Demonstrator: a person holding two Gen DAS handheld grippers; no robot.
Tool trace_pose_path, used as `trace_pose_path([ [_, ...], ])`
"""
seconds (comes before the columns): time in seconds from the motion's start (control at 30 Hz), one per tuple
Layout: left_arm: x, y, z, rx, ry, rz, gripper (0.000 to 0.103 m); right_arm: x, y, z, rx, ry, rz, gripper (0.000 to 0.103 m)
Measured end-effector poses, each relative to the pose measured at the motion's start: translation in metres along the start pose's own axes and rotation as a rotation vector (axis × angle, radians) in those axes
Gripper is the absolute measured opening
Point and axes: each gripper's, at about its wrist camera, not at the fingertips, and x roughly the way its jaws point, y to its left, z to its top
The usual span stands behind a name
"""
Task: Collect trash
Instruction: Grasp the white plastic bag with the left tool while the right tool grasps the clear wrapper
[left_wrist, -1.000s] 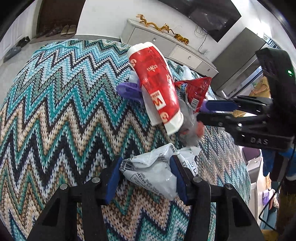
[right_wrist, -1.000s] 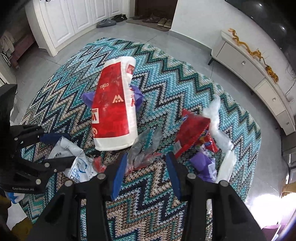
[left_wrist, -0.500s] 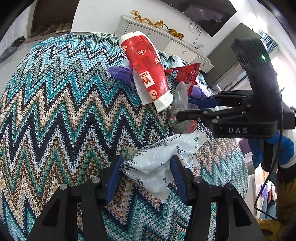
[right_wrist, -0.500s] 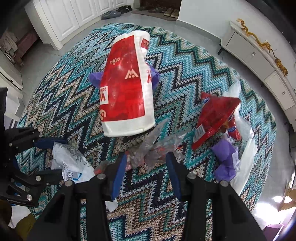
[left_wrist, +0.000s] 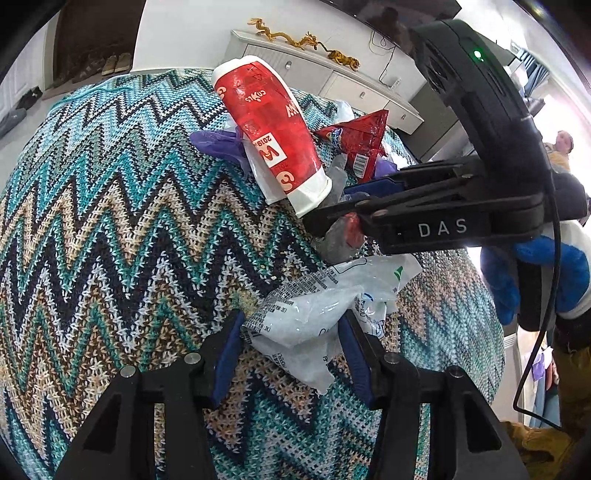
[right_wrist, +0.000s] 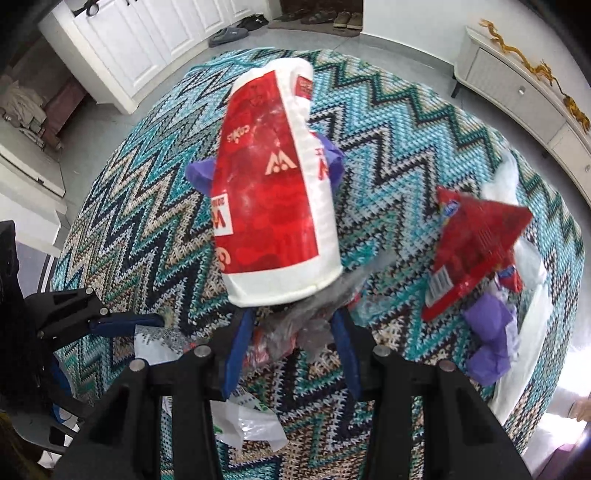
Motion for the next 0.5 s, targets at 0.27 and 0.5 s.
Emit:
trace_pose_path([
  [0.27, 0.001, 0.008, 0.002, -0.023, -0.008, -0.011, 0.038, 0.002, 0.016, 0.011, -0.057, 0.038, -0.025, 0.040],
  [0.5, 0.001, 0.022, 0.002, -0.036, -0.007, -0.022, 0.034, 0.006, 0.008, 0.012, -0.043, 0.055, 0.012, 0.026],
])
